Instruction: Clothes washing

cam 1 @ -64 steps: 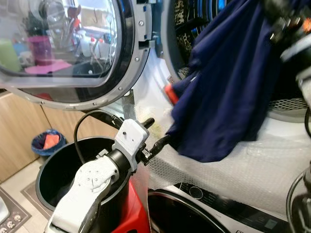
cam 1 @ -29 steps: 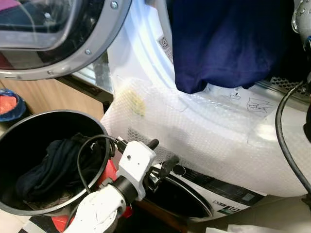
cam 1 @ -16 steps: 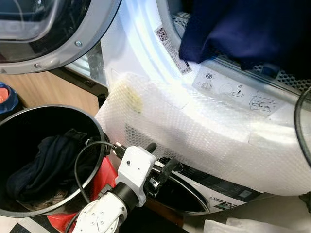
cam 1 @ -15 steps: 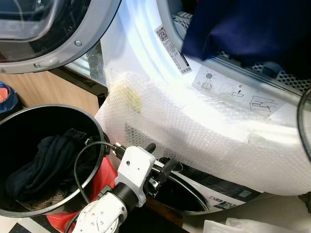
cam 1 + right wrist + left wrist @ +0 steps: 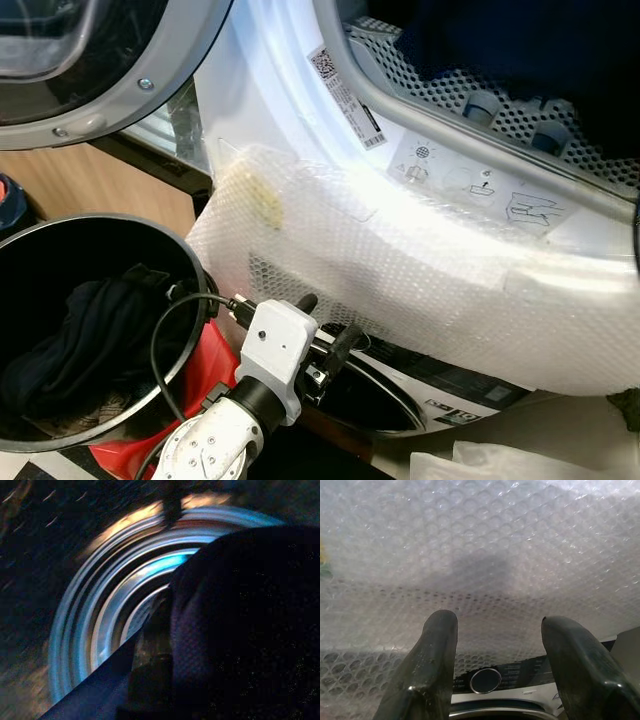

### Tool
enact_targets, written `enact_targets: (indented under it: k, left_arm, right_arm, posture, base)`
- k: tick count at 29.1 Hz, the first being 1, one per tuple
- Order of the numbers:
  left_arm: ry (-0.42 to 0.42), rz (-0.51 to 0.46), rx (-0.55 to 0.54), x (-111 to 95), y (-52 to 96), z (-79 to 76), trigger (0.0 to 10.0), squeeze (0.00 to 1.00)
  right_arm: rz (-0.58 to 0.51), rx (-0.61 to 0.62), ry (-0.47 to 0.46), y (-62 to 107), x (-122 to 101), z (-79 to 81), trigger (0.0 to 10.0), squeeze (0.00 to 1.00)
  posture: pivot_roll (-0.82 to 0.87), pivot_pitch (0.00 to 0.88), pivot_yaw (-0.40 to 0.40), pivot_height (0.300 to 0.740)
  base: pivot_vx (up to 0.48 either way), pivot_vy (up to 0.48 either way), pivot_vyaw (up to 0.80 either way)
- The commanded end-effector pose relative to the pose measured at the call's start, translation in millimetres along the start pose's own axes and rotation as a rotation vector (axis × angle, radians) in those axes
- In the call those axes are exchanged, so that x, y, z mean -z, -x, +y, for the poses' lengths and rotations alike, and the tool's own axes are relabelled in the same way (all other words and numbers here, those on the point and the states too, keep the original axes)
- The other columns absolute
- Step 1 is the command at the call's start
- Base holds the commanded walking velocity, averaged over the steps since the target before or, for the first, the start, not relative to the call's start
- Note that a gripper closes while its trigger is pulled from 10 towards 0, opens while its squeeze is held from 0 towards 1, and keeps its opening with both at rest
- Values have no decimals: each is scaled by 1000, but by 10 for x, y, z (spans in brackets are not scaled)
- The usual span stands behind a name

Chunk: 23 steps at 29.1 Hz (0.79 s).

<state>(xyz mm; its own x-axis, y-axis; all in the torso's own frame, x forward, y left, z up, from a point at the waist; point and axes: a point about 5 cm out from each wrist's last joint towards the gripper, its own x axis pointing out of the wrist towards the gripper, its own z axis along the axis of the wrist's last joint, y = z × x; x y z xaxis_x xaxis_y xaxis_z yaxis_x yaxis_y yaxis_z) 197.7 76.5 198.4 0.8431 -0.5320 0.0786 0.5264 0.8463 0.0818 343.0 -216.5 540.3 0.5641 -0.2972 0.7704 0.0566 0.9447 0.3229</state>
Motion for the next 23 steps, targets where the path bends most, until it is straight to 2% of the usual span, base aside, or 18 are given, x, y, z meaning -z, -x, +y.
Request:
enact_targets:
  k: [1,3,5,6,7,9,11,23]
  left_arm:
    - [16,1,16,-16,25,-54,10000,0]
    - [18,4,13,-18,30,-54,10000,0]
    - [18,4,13,-18,30,-54,10000,0]
    - [23,8,11,-19,36,-59,10000,0]
    - [23,8,11,-19,36,-59,10000,0]
    - [31,10,12,-19,41,-67,10000,0]
    - [32,12,12,-20,42,-67,10000,0]
    - [40,18,18,-29,41,-73,10000,0]
  right_arm:
    - [46,-79,55,1,37,83,10000,0]
    - [166,-197,153,89,286,217,10000,0]
    - [166,-197,153,89,286,217,10000,0]
    - [237,-255,228,149,432,248,10000,0]
    - [237,-255,228,149,432,248,10000,0]
    - [273,-289,314,181,513,204,10000,0]
    - [283,-300,335,185,526,192,10000,0]
    - [451,-428,572,179,544,-161,10000,0]
  posture:
    - [42,283,-232,740]
    - [41,297,-229,740]
    - [41,297,-229,740]
    - [43,302,-226,740]
    - [43,302,-226,740]
    - [40,303,-223,740]
    - [40,303,-223,740]
    - [35,301,-215,740]
  base:
    - [0,0,0]
    - [0,0,0]
    - [0,0,0]
    - [0,0,0]
    - [0,0,0]
    - [0,0,0]
    - [0,0,0]
    - [0,0,0]
